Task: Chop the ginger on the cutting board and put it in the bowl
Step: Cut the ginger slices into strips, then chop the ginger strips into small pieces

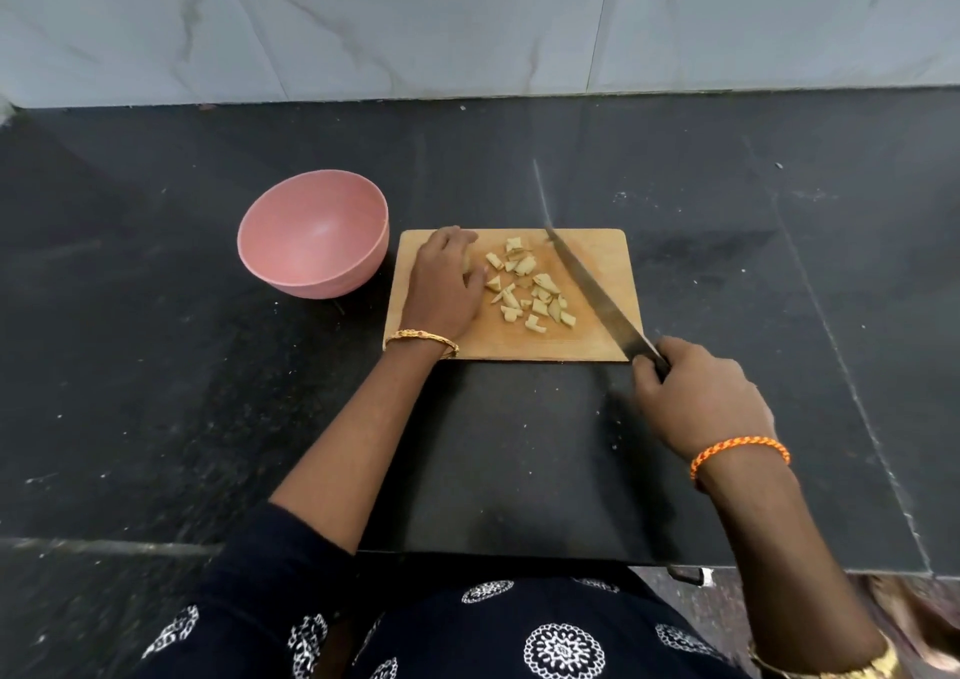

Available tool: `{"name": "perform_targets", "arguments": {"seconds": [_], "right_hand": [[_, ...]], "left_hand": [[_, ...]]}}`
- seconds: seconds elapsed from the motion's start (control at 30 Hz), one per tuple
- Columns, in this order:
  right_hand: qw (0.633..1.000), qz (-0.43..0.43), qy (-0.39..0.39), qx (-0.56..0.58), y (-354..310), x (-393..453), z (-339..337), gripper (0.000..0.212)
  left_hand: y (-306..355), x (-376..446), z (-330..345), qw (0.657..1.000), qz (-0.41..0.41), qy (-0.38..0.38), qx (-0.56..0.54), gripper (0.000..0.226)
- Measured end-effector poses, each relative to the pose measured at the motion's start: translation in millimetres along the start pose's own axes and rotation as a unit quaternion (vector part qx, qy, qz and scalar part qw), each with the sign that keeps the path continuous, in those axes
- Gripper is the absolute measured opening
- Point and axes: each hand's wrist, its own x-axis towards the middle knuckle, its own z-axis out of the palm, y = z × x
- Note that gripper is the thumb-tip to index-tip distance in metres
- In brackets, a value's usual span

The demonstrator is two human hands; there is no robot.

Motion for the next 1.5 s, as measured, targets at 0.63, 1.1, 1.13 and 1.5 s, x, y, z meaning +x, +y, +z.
{"name": "perform_targets", "arguments": {"seconds": [0.63, 1.1, 1.13, 1.5], "right_hand": [[0.995, -0.050, -0.026, -0.083, -25.6, -1.8, 15.2, 0.035], [0.992, -0.110, -0.004, -0.055, -39.4, -26.9, 24.9, 0.031], [0.993, -0.109, 0.013, -0.041, -37.4, -27.5, 25.4, 0.032], [0.985, -0.009, 0.119, 0.123, -2.6, -51.8, 48.1, 0.048]], "left_hand": [[2.7, -34.8, -2.2, 0.931, -0.139, 0.207, -0.265, 0.028], [1.8, -39.5, 12.0, 0.901, -0.115, 0.316, -0.275, 0.030], [1.7, -39.8, 11.4, 0.900, -0.115, 0.316, -0.278, 0.030], [-7.7, -48.3, 3.6, 0.881, -0.174, 0.273, -0.346, 0.024]]}}
